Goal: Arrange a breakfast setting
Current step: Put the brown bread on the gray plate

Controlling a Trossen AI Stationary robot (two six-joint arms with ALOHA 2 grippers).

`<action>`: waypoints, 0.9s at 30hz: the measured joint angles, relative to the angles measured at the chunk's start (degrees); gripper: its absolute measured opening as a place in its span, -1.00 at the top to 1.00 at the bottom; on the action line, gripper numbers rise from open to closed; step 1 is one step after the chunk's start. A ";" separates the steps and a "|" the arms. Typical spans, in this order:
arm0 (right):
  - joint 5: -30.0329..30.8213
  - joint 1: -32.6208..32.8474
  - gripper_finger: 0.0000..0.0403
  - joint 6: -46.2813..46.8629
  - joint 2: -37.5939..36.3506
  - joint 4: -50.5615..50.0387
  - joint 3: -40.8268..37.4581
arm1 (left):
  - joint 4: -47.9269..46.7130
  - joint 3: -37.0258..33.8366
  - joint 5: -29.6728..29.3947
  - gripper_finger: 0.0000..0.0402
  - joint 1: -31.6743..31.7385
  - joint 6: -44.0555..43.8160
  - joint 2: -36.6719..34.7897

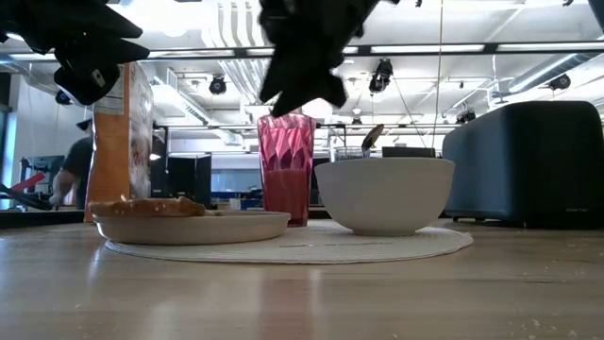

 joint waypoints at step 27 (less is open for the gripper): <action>3.82 5.75 0.29 10.69 -6.26 -15.69 0.00 | -8.60 0.02 4.48 0.54 0.43 -15.96 1.46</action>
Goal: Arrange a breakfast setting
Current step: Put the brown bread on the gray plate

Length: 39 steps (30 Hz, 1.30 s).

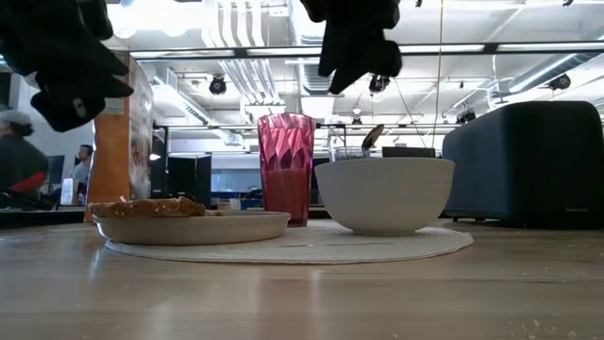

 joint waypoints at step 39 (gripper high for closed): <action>-1.06 4.02 0.29 -17.90 5.53 -2.06 -0.13 | 12.36 14.10 24.57 0.55 -2.10 26.91 42.14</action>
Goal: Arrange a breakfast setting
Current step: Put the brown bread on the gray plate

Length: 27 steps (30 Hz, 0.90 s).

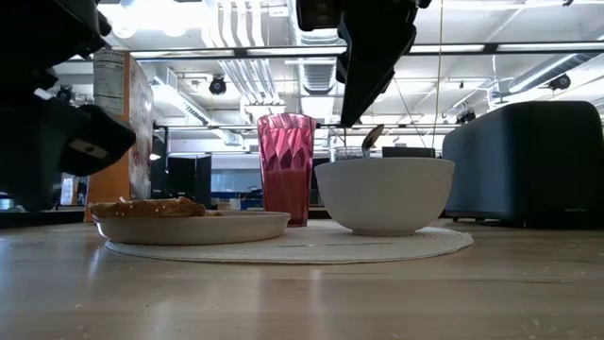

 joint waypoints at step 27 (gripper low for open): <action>0.00 -0.02 0.29 0.17 -0.02 0.17 0.00 | -9.16 -0.94 -7.72 0.58 0.51 4.26 -3.32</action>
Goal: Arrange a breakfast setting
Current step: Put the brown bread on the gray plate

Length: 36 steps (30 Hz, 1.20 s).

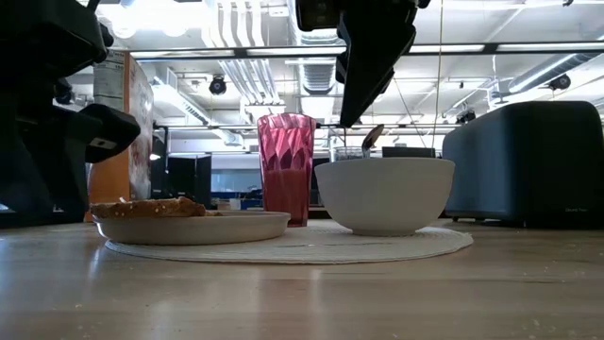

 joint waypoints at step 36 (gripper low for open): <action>0.00 0.00 0.29 0.00 -0.02 -0.12 0.00 | -1.11 -0.79 -10.09 0.58 8.72 1.70 0.02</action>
